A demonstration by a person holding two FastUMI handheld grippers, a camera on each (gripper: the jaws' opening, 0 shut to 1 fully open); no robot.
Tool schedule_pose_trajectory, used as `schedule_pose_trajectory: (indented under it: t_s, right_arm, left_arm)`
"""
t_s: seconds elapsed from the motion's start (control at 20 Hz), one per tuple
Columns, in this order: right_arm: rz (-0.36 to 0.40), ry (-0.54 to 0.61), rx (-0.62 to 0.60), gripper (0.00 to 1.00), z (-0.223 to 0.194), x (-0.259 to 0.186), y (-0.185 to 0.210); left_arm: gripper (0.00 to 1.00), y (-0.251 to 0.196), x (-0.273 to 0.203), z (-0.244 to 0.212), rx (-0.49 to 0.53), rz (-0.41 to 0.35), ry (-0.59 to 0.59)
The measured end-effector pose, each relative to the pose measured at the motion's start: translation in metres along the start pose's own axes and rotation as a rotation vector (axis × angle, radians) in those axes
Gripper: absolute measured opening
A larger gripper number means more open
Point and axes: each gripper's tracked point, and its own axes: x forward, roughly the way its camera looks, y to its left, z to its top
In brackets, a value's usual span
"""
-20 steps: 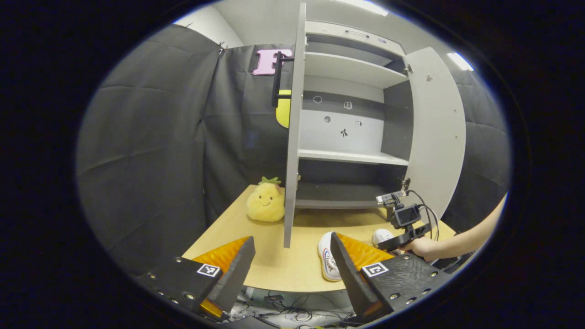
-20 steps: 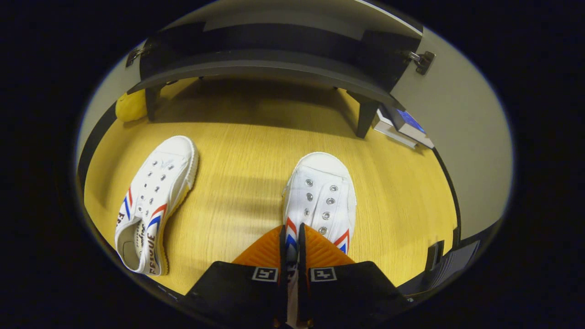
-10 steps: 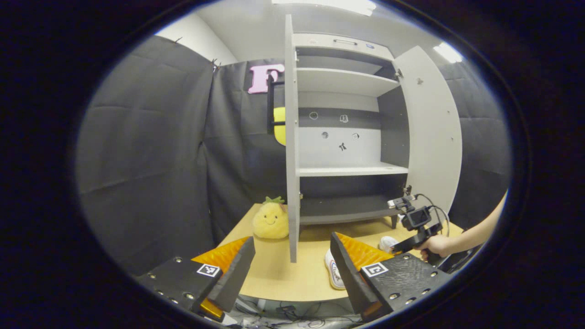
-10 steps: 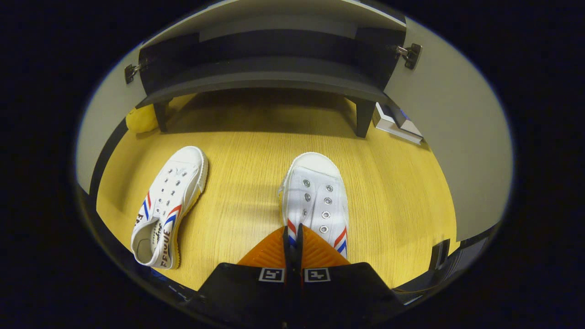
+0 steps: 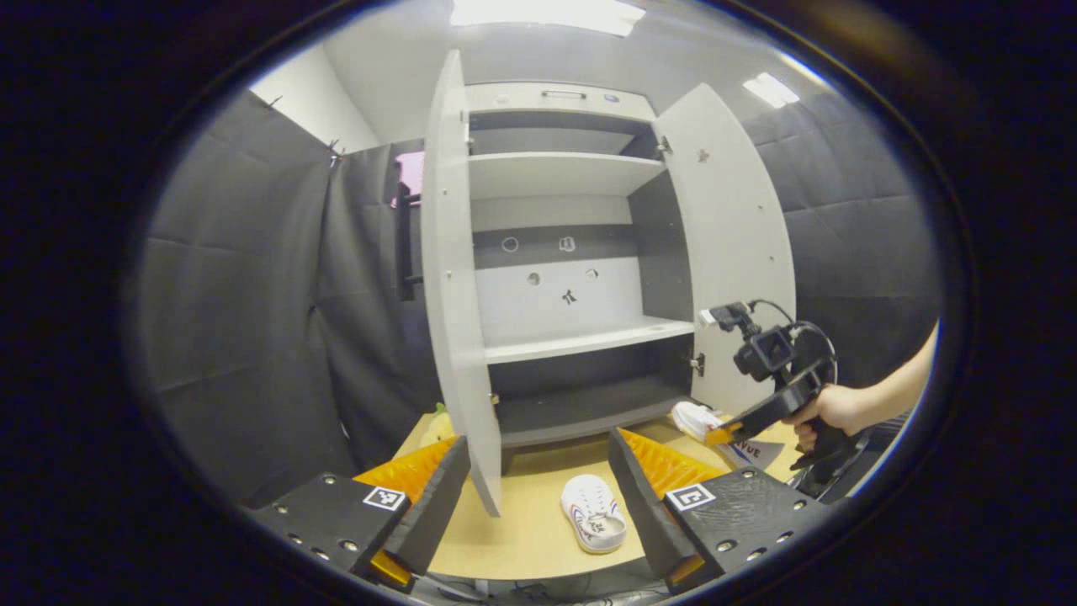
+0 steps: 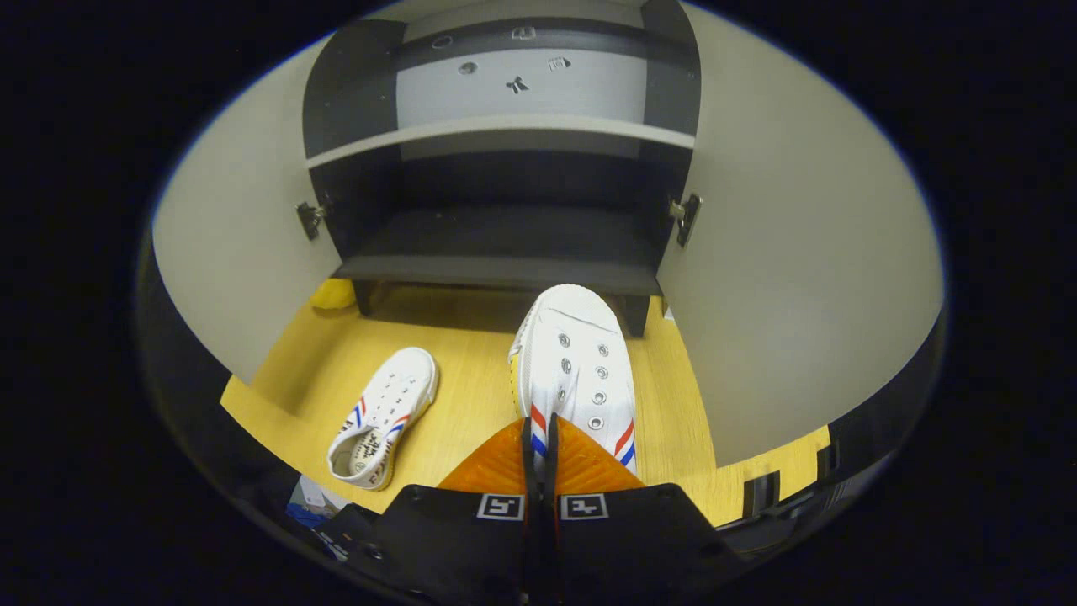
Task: Grab one shoe with the right hand and put it into the shoe cabinet, grab the other shoe with the left hand and put it into the shoe cabinet; then close the right door with the right hand and the left door with the left hand.
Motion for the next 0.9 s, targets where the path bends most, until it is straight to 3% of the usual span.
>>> schedule_pose_trajectory:
  t_s: [0.15, 0.45, 0.9]
  right_arm:
    - [0.033, -0.092, 0.026, 0.02, 0.037, -0.033, 0.011]
    - [0.057, -0.282, 0.023, 0.01, 0.126, -0.079, 0.014]
    - [0.084, -0.431, 0.028, 0.00, 0.244, -0.078, 0.015]
  left_arm:
    - [0.94, -0.017, 0.008, 0.006, -0.009, -0.052, -0.005]
    - [0.94, -0.023, 0.015, 0.007, -0.036, -0.061, 0.013]
    - [0.94, -0.022, 0.038, 0.035, -0.019, -0.031, -0.004]
